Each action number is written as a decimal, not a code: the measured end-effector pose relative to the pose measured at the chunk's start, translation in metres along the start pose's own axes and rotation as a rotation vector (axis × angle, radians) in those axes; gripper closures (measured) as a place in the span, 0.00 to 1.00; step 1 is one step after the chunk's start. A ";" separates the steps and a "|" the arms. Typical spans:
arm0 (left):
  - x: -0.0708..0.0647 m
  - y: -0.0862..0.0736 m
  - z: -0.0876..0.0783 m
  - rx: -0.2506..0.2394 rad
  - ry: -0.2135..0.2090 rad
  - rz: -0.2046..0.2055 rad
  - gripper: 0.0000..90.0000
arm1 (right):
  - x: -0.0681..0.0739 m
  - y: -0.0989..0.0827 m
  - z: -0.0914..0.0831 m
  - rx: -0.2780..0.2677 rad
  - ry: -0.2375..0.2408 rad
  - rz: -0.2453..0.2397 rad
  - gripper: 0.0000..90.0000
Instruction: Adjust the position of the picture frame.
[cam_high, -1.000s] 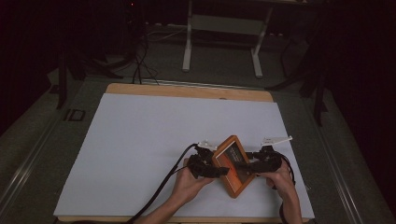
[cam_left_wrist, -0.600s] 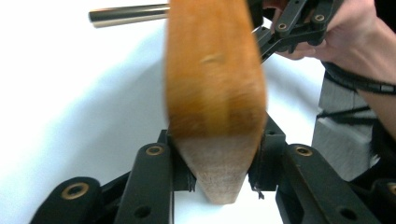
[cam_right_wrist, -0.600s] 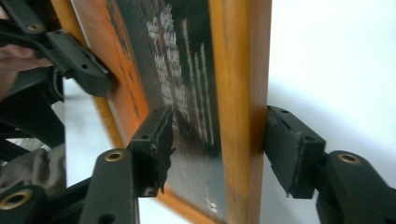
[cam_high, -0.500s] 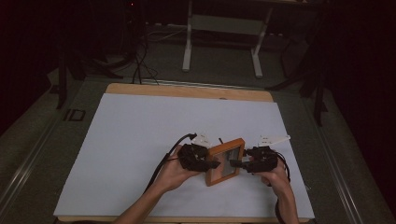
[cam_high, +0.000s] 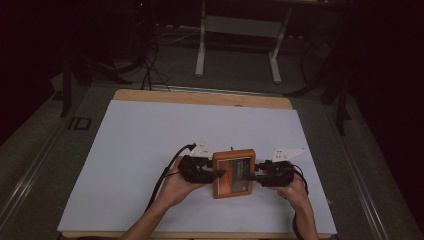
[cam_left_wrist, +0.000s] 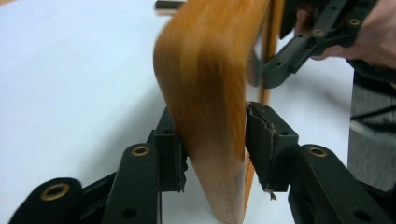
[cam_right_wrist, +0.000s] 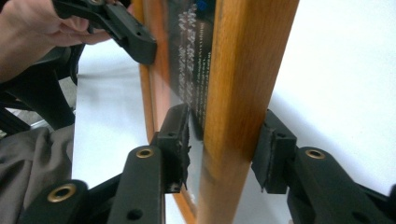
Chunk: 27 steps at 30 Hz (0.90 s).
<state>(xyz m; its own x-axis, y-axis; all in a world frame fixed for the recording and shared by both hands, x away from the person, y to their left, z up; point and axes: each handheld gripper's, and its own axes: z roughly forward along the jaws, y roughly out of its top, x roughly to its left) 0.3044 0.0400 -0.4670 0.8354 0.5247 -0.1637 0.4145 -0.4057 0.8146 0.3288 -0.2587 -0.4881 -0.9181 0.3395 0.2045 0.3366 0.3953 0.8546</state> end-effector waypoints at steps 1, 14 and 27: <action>0.002 -0.004 0.000 -0.001 0.005 -0.016 0.64 | 0.000 0.000 0.000 0.001 -0.002 -0.004 0.69; 0.013 -0.027 -0.002 -0.049 -0.080 -0.095 0.73 | 0.001 0.003 -0.001 0.002 0.015 0.018 0.72; 0.053 -0.043 -0.050 -0.070 -0.020 -0.126 0.73 | 0.014 0.030 0.060 0.049 -0.026 0.091 0.69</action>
<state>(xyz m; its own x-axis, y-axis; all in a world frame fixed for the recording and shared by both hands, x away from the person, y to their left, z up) 0.3126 0.1228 -0.4824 0.7856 0.5532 -0.2772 0.4908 -0.2843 0.8236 0.3380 -0.1912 -0.4884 -0.8777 0.3980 0.2670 0.4286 0.4029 0.8087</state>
